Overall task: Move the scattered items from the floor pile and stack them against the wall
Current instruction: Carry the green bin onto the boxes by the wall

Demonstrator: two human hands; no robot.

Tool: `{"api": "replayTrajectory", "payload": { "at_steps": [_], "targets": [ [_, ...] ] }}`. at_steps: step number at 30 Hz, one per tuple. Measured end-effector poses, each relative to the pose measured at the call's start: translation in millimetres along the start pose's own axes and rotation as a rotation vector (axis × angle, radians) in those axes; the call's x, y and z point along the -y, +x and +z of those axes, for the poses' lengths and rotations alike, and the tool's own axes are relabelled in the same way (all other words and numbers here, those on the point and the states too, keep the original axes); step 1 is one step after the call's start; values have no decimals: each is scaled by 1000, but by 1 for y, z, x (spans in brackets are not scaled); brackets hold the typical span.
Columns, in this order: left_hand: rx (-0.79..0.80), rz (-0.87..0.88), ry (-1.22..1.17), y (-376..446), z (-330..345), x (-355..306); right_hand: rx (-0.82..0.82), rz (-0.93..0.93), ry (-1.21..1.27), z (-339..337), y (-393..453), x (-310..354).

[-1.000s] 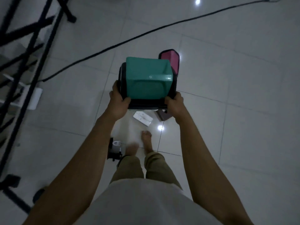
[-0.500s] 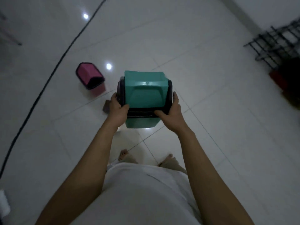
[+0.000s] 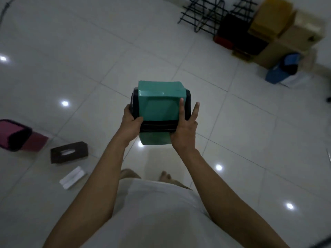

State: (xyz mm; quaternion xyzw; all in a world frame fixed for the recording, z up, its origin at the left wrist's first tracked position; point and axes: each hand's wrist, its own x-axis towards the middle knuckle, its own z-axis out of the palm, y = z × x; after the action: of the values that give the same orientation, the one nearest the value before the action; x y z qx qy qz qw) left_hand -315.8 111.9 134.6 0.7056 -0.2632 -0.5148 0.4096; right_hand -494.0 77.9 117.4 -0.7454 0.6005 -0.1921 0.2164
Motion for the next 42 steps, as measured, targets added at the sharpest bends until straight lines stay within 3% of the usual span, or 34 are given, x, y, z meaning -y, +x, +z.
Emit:
{"api": "replayTrajectory", "payload": {
  "at_steps": [11, 24, 34, 42],
  "targets": [
    [196, 56, 276, 106, 134, -72, -102, 203, 51, -73, 105, -106],
    [282, 140, 388, 272, 258, -233, -221, 306, 142, -114, 311, -187],
    [253, 191, 368, 361, 387, -295, -165, 243, 190, -176, 443, -297],
    [221, 240, 248, 418, 548, -339, -139, 120, 102, -290, 555, -432]
  ]
}}
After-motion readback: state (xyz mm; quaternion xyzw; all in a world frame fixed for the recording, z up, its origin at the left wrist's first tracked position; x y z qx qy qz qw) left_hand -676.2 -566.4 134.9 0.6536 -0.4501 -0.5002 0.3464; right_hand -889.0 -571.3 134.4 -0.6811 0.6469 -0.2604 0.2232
